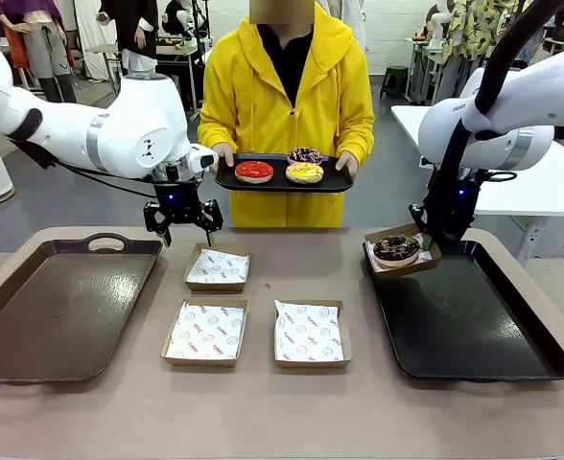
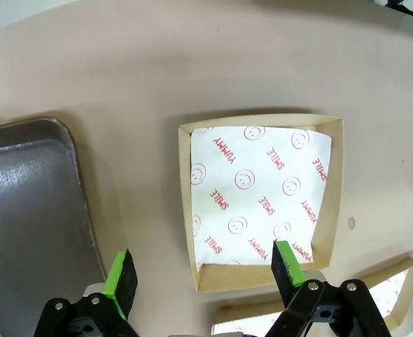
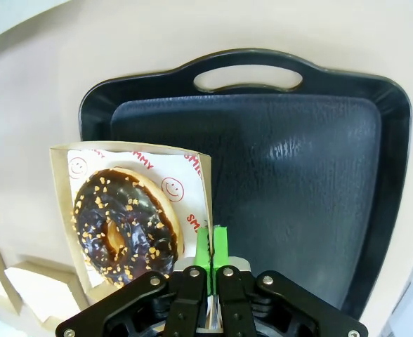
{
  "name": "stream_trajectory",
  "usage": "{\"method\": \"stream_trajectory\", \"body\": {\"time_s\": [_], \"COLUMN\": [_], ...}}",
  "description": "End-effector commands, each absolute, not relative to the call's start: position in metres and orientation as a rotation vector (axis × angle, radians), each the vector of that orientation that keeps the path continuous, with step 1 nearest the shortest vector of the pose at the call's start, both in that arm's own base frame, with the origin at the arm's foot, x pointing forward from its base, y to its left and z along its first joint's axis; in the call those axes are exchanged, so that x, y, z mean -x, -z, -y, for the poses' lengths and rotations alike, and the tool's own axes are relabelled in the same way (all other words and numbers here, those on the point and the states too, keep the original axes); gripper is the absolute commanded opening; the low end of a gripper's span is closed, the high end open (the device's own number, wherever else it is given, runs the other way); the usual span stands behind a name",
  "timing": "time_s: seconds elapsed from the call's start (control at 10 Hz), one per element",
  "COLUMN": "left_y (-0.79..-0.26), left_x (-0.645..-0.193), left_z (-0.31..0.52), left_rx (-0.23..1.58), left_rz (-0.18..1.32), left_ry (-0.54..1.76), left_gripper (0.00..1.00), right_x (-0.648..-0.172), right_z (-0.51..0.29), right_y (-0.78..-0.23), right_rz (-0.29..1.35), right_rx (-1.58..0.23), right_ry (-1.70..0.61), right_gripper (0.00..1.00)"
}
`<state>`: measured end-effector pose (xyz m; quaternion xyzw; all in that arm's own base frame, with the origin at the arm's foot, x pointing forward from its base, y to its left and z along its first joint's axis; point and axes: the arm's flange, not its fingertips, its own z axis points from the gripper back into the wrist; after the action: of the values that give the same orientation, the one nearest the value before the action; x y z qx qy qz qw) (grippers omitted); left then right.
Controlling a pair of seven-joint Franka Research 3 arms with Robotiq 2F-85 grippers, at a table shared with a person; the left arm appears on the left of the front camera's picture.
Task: Individually package the donuts and arrange them on the tray.
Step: Place the picked Paper togo box on the Handle tray while simultaneously picking up another Paper togo box from the table with the other hand.
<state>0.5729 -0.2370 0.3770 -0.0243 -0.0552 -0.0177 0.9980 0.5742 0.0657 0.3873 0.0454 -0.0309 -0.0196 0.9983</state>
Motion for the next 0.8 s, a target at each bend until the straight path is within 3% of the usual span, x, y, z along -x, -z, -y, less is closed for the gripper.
{"method": "stream_trajectory", "body": {"time_s": [0.0,0.7], "left_y": [-0.372,-0.333], "left_x": [-0.584,-0.610], "left_z": [0.241,0.247], "left_rx": [0.049,0.002], "left_rz": [0.132,0.078], "left_ry": [0.038,0.014], "left_gripper": [1.00,1.00], "right_x": [-0.586,-0.590], "right_z": [-0.068,-0.050], "right_y": [-0.381,-0.369], "right_rz": [0.057,0.018], "right_rx": [-0.067,-0.038], "right_ry": [0.076,0.085], "right_gripper": [0.02,0.02]}}
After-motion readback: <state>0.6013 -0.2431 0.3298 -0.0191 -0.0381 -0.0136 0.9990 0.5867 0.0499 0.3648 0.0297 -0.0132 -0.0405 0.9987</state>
